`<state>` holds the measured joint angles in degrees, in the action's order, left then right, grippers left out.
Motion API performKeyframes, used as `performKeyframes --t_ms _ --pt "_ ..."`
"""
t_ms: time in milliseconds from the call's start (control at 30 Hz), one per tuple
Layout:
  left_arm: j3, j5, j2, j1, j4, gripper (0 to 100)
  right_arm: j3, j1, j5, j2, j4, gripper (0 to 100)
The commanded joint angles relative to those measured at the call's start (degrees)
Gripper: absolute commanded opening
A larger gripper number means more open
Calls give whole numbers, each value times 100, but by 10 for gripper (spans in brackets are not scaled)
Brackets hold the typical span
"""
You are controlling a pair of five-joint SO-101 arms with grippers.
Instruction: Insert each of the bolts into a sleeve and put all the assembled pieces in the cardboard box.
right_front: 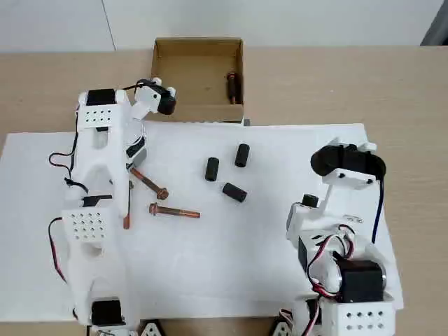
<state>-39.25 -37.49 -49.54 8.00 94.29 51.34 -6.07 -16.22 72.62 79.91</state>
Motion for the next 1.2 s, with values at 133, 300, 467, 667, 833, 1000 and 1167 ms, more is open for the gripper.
performKeyframes --t_ms 133,300,467,667,833,1000,1167 --pt "-523 -9 -114 9 273 6 -35 22 -18 48 -119 2" --pt "-1490 79 -105 0 615 6 -70 4 -18 57 -119 2" --pt "-1613 413 598 -9 624 6 -167 -4 -18 84 -84 2" --pt "-268 510 2497 -440 624 6 -475 -4 70 409 -84 2" --pt "980 967 4255 -914 615 6 -475 -4 457 690 -92 2" --pt "1886 1969 5837 -1547 598 6 -448 -13 818 1112 -127 3" --pt "2545 2681 6743 -1811 396 6 -440 -22 958 1349 -127 4"
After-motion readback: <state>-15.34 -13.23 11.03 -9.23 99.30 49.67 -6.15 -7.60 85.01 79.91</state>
